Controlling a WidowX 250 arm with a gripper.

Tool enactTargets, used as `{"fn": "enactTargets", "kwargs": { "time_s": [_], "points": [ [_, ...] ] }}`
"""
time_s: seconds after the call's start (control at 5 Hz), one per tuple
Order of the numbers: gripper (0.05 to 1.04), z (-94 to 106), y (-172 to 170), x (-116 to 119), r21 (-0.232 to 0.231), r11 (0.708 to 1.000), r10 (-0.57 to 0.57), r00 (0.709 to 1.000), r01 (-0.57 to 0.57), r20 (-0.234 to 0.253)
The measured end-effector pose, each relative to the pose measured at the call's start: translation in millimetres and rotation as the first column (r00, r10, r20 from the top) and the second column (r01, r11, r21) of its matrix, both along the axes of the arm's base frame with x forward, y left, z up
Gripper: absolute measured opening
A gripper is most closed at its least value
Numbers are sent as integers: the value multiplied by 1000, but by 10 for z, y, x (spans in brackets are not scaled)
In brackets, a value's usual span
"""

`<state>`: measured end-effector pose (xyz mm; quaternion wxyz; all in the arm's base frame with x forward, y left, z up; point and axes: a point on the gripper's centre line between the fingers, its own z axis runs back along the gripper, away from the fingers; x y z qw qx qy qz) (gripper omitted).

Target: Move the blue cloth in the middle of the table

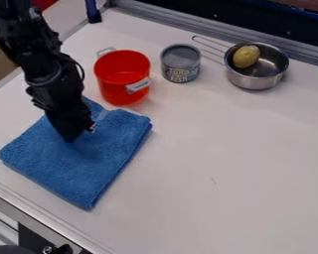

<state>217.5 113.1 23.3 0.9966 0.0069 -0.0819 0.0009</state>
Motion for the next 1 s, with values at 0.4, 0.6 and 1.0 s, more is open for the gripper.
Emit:
{"fn": "enactTargets", "kwargs": {
  "time_s": [0.4, 0.6, 1.0],
  "points": [
    [52, -109, -154, 4, 66, 997, 29, 999, -27, -20],
    [52, -120, -232, 28, 52, 998, 32, 999, -31, -10],
    [52, -157, -381, -11, 20, 1000, 19, 1000, -19, -23]
  ]
}}
